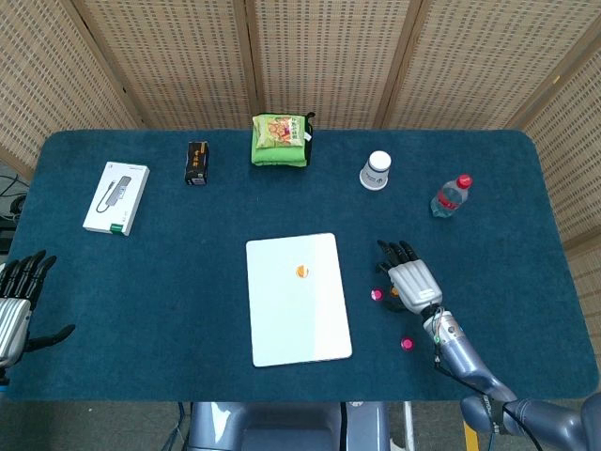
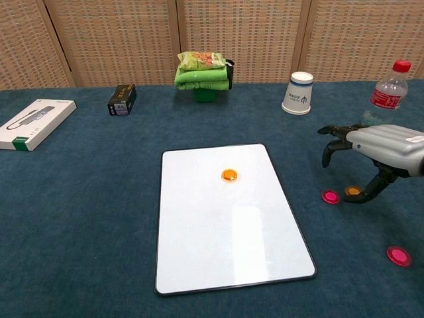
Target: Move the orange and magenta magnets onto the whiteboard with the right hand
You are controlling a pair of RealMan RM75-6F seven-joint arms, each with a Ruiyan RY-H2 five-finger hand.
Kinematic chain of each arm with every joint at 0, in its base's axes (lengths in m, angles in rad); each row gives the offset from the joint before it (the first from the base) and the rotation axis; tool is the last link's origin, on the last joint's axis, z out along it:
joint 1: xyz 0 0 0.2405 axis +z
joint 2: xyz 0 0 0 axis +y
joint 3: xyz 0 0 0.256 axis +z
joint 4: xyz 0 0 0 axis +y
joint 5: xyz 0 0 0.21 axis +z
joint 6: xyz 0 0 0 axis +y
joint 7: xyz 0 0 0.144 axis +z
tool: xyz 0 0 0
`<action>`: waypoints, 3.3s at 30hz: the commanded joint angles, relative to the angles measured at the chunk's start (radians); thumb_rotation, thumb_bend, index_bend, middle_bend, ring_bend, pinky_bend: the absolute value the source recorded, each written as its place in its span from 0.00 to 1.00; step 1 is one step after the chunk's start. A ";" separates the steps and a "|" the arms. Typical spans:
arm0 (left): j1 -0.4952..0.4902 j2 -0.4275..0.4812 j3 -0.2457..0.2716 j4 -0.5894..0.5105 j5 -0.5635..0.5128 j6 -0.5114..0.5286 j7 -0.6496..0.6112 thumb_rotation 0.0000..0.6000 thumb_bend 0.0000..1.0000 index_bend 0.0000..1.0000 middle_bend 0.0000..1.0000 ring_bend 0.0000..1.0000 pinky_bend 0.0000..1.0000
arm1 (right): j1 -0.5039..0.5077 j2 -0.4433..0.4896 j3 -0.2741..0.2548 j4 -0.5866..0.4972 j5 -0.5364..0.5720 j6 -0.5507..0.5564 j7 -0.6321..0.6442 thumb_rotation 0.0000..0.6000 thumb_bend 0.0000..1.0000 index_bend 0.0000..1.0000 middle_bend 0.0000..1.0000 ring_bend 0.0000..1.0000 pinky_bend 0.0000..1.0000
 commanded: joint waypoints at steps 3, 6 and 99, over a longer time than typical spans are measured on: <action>0.001 0.000 0.000 0.000 -0.001 0.000 -0.003 1.00 0.00 0.00 0.00 0.00 0.00 | -0.002 -0.017 0.001 0.015 -0.011 -0.007 0.000 1.00 0.26 0.36 0.00 0.00 0.00; 0.001 0.001 0.000 -0.001 -0.001 -0.002 -0.007 1.00 0.00 0.00 0.00 0.00 0.00 | -0.007 -0.030 -0.002 0.031 -0.019 -0.009 0.005 1.00 0.26 0.37 0.00 0.00 0.00; -0.005 0.021 0.005 -0.017 -0.012 -0.035 -0.049 1.00 0.00 0.00 0.00 0.00 0.00 | 0.064 0.050 0.046 -0.114 0.107 -0.064 -0.117 1.00 0.26 0.37 0.00 0.00 0.00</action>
